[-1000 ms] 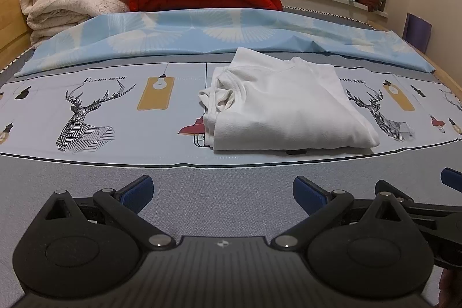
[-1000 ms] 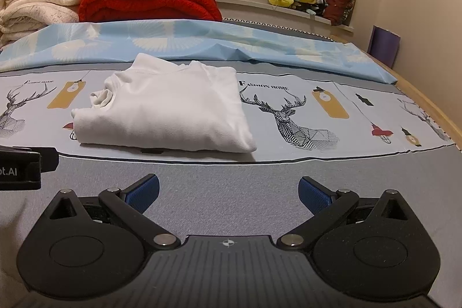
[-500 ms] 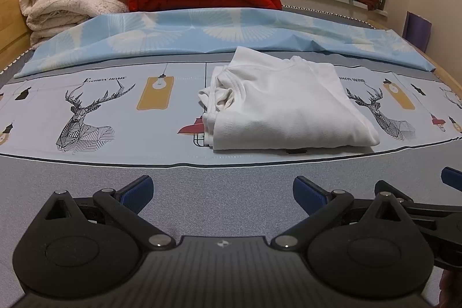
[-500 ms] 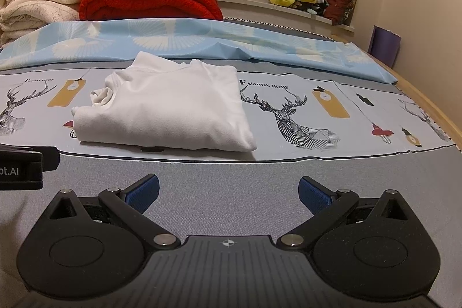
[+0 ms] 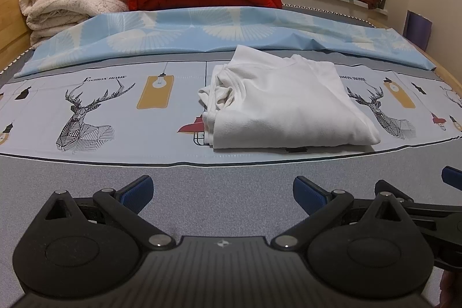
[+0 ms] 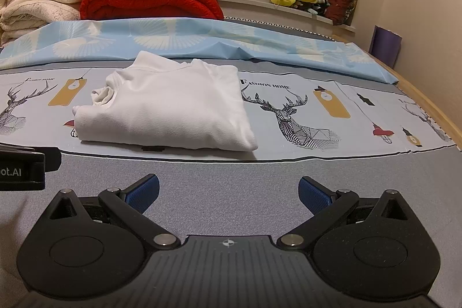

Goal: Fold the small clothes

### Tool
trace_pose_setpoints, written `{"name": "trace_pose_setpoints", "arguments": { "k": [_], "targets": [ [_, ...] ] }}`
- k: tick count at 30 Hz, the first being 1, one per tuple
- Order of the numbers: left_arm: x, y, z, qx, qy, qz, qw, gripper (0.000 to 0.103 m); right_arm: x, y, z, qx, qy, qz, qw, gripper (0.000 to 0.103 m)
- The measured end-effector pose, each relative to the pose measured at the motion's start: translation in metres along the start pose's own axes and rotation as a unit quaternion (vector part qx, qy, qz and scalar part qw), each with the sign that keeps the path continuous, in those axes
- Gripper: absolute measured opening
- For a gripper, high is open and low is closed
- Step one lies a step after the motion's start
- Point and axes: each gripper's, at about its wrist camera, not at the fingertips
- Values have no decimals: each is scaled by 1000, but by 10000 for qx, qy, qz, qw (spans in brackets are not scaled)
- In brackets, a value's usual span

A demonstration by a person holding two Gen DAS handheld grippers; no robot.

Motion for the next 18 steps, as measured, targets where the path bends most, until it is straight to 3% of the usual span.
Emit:
{"name": "trace_pose_setpoints", "arguments": {
  "k": [18],
  "targets": [
    [-2,4,-1,60,18,141,9999,103,-2,2,2,79,-53,-19,10000,102]
  ]
}}
Point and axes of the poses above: each gripper's, at about its wrist camera, not at the fingertips, and z roughly the way its jaws point, y to its right, x to its top, and after that the axes turned 9 degrees about z, right-handed
